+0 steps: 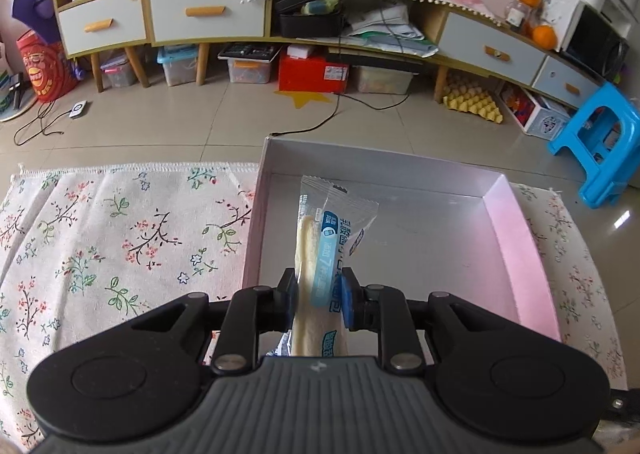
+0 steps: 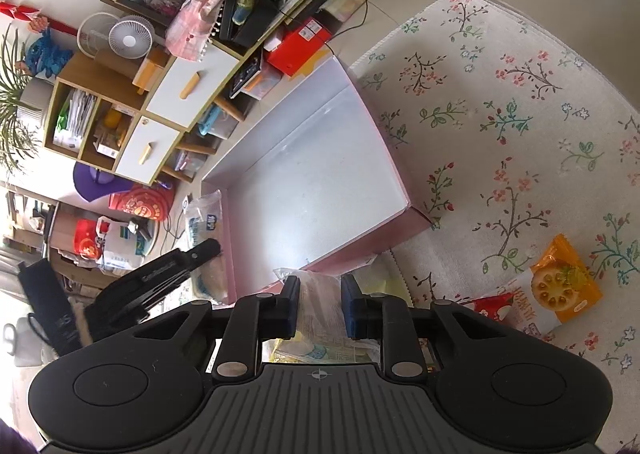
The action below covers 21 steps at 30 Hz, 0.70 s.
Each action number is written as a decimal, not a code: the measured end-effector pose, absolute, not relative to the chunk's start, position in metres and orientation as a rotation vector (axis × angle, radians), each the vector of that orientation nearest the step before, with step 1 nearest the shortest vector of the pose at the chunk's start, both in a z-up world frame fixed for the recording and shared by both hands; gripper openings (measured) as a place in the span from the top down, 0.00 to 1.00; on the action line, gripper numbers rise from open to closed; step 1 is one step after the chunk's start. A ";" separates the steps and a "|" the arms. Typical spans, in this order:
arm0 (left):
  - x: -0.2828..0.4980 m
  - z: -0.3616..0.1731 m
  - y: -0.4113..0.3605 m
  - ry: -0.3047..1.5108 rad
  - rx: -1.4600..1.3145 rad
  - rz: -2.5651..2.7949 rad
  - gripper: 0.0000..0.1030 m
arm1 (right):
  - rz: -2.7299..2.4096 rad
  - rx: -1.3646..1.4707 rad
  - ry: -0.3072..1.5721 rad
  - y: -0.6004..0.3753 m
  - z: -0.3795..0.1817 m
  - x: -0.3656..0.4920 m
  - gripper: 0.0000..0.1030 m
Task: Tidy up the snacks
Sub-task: 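Carry both bags into the pink box and open both tools to release them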
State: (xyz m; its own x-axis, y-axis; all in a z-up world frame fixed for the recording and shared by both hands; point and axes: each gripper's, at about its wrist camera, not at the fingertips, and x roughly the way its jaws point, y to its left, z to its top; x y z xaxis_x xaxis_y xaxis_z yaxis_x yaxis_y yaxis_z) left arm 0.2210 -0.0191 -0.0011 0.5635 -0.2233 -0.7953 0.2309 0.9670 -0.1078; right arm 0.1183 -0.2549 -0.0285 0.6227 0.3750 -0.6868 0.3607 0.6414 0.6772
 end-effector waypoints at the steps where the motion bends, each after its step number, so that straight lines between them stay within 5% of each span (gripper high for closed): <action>1: 0.221 -0.002 -0.019 0.932 0.016 -0.261 0.80 | 0.009 0.909 0.932 -0.255 -0.028 0.118 0.79; 15: 0.193 0.007 -0.012 0.933 0.045 -0.258 0.40 | 0.011 0.912 0.915 -0.258 -0.022 0.113 0.79; 21: 0.167 0.016 0.002 0.936 0.030 -0.284 0.31 | 0.040 0.946 0.880 -0.260 -0.009 0.109 0.79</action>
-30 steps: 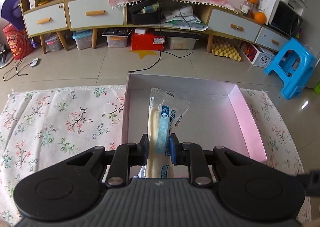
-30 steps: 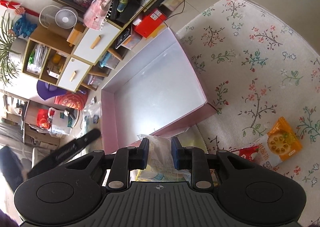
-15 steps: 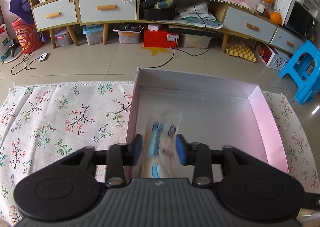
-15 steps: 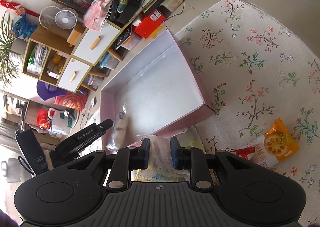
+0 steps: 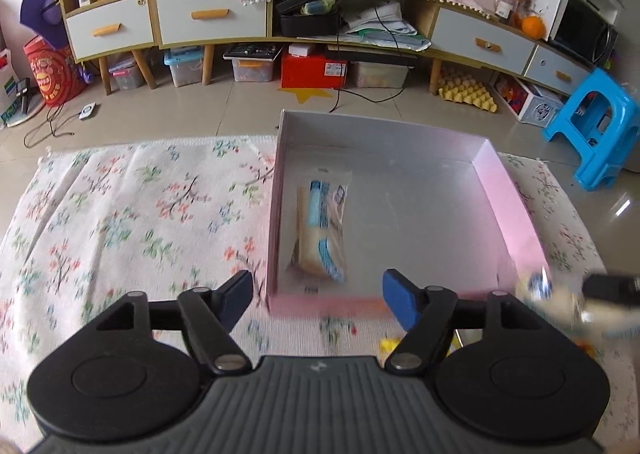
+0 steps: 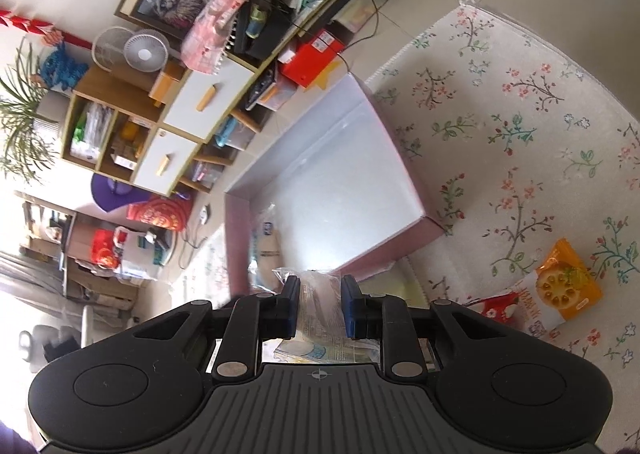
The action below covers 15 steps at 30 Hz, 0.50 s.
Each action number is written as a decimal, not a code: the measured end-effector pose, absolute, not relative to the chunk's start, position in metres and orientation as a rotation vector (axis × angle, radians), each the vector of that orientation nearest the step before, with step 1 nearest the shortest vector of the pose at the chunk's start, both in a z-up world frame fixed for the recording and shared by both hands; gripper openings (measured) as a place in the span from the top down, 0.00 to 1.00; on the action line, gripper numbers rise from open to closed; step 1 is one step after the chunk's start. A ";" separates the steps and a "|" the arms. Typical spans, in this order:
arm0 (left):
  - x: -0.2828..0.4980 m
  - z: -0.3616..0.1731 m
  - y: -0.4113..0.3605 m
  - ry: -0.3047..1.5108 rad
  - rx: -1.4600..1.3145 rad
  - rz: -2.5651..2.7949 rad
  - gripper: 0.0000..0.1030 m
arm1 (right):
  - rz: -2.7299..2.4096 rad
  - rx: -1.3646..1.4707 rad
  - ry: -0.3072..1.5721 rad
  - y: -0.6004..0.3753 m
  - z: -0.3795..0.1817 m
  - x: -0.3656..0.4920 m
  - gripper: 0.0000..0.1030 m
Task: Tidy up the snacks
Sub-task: 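Carry both bags into the pink box and open both tools to release them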
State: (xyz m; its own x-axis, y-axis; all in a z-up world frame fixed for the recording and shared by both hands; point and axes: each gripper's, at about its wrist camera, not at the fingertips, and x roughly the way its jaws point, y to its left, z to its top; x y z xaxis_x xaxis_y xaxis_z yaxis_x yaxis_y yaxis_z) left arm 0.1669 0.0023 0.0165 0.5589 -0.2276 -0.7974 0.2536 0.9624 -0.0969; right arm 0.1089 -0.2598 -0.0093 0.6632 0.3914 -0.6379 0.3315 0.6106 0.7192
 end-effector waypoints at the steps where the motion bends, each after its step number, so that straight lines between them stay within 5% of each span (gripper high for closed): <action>1: 0.162 0.017 0.005 0.943 0.023 -0.289 0.31 | 0.042 0.941 0.868 -0.259 -0.005 0.108 0.79; 15: 0.128 0.008 0.029 0.950 0.000 -0.321 0.20 | -0.023 0.734 0.793 -0.243 -0.031 0.161 0.79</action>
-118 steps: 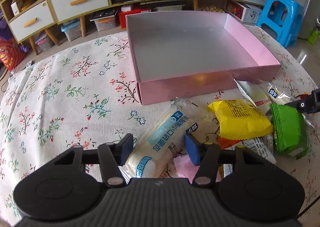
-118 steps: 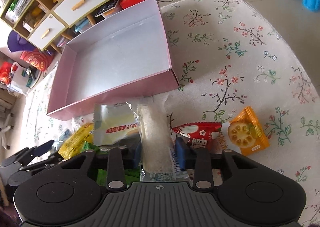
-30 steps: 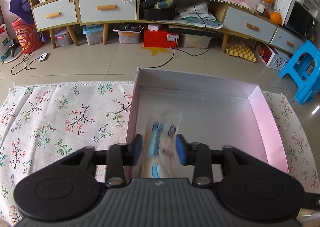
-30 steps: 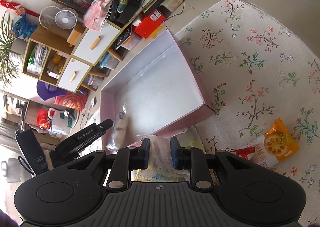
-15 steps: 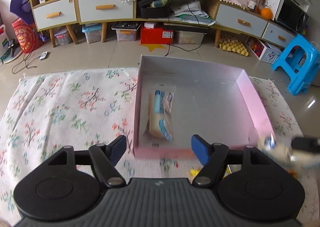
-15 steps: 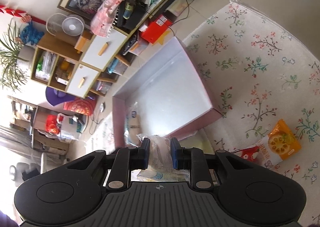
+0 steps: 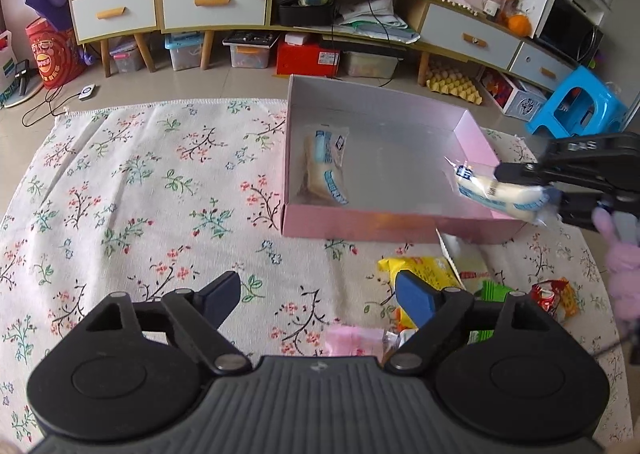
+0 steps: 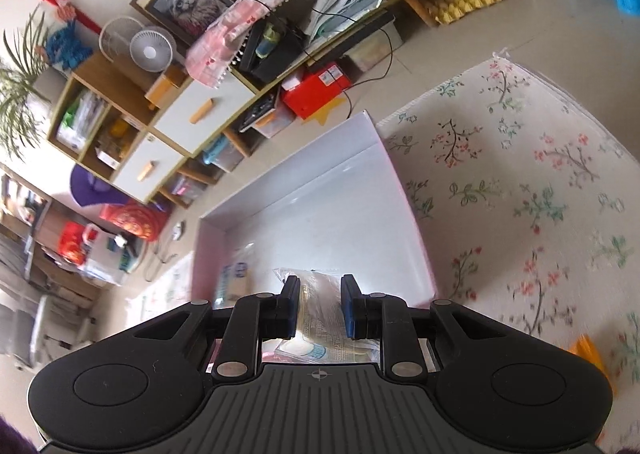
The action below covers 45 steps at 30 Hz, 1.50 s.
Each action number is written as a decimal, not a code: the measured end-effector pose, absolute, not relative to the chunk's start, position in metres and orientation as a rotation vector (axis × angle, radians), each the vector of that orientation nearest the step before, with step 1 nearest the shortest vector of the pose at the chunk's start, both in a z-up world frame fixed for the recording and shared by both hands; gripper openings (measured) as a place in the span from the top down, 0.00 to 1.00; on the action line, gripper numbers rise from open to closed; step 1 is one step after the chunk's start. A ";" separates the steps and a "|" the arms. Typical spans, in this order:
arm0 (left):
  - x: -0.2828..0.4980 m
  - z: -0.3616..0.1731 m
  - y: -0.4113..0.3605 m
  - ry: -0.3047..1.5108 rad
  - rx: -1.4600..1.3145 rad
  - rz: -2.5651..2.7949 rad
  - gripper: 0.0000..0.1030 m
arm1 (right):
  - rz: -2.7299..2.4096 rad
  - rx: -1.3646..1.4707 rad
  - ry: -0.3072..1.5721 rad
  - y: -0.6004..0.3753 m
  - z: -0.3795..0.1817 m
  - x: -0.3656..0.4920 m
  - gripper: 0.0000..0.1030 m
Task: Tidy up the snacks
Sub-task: 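Carry both bags into the pink box and open both tools to release them, then grasp the pink snack bag with the left tool while the right tool grasps the green bag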
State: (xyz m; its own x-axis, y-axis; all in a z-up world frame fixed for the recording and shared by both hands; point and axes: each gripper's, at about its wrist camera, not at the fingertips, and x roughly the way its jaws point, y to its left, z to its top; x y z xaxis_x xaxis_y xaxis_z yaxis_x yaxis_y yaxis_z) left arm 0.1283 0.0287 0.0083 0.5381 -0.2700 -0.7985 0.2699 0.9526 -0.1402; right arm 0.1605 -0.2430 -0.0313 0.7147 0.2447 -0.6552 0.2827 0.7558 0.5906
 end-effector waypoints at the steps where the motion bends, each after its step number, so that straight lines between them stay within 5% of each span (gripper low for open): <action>1: 0.127 0.008 0.029 0.947 -0.001 -0.323 0.20 | -0.032 0.713 0.790 -0.242 -0.034 0.165 0.79; 13: 0.121 0.002 0.034 0.934 0.026 -0.319 0.14 | -0.048 0.550 0.701 -0.238 -0.041 0.189 0.73; 15: 0.120 0.001 0.034 0.935 0.034 -0.308 0.12 | -0.041 0.556 0.703 -0.239 -0.039 0.186 0.52; 17: 0.117 0.001 0.035 0.938 0.036 -0.305 0.10 | -0.050 0.554 0.698 -0.238 -0.034 0.181 0.45; 30: 0.097 0.009 0.050 0.922 0.065 -0.302 0.04 | -0.053 0.490 0.718 -0.230 0.005 0.126 0.18; 45: 0.075 0.002 0.064 0.937 0.098 -0.337 0.03 | 0.002 0.364 0.754 -0.211 0.006 0.052 0.12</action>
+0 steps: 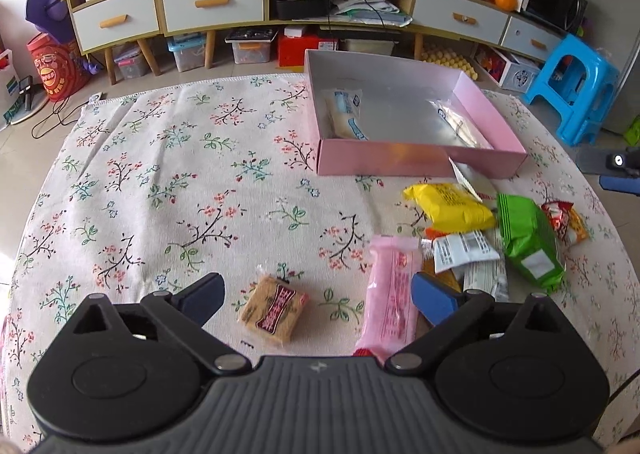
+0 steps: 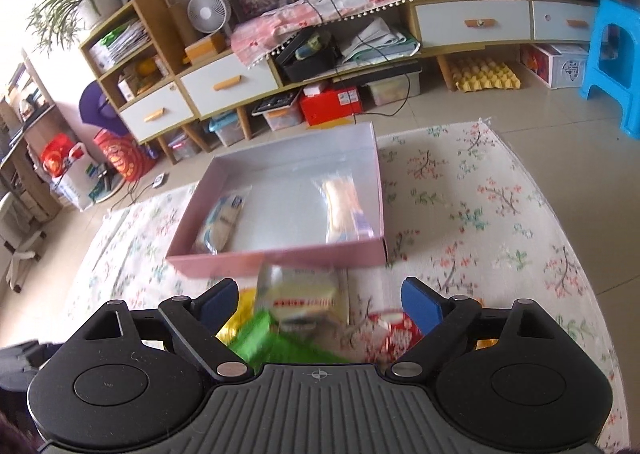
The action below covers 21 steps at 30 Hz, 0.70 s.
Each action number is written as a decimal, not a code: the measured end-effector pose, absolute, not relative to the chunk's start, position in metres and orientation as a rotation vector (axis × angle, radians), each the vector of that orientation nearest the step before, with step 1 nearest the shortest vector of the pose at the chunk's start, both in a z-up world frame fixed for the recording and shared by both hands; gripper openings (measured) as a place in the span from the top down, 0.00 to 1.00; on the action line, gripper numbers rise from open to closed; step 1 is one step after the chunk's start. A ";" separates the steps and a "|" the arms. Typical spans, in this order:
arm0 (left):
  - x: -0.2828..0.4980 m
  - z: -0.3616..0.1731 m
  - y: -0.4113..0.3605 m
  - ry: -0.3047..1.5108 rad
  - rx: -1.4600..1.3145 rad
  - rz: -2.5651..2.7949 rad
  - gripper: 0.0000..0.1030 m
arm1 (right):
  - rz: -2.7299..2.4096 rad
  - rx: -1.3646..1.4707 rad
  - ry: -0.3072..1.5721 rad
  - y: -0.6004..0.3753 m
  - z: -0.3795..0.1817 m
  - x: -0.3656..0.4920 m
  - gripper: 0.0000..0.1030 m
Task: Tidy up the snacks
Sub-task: 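Grasp the pink snack bag with the left tool while the right tool grasps the green bag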
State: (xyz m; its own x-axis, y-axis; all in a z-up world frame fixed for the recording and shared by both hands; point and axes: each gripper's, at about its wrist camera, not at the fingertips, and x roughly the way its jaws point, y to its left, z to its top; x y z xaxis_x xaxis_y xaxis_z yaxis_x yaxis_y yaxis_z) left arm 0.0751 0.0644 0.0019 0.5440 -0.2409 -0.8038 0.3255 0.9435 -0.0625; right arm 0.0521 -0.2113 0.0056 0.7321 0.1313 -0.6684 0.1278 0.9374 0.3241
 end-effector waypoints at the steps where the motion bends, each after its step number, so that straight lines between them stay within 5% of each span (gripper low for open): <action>1: 0.074 0.001 0.065 0.937 0.099 -0.339 0.03 | 0.006 0.366 0.755 -0.211 0.003 0.048 0.12; 13: 0.057 -0.022 0.047 0.977 0.059 -0.449 0.03 | 0.055 0.248 0.812 -0.206 -0.026 0.032 0.12; 21: 0.056 -0.032 0.036 0.995 0.084 -0.510 0.15 | 0.125 0.068 0.766 -0.187 -0.028 0.025 0.12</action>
State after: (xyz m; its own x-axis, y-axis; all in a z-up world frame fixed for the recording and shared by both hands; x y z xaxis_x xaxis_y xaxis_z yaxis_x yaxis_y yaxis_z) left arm 0.0558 0.0361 -0.0322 0.4377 -0.3718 -0.8186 0.4473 0.8799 -0.1605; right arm 0.0246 -0.1873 -0.0281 0.7135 0.1369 -0.6872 -0.0876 0.9905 0.1064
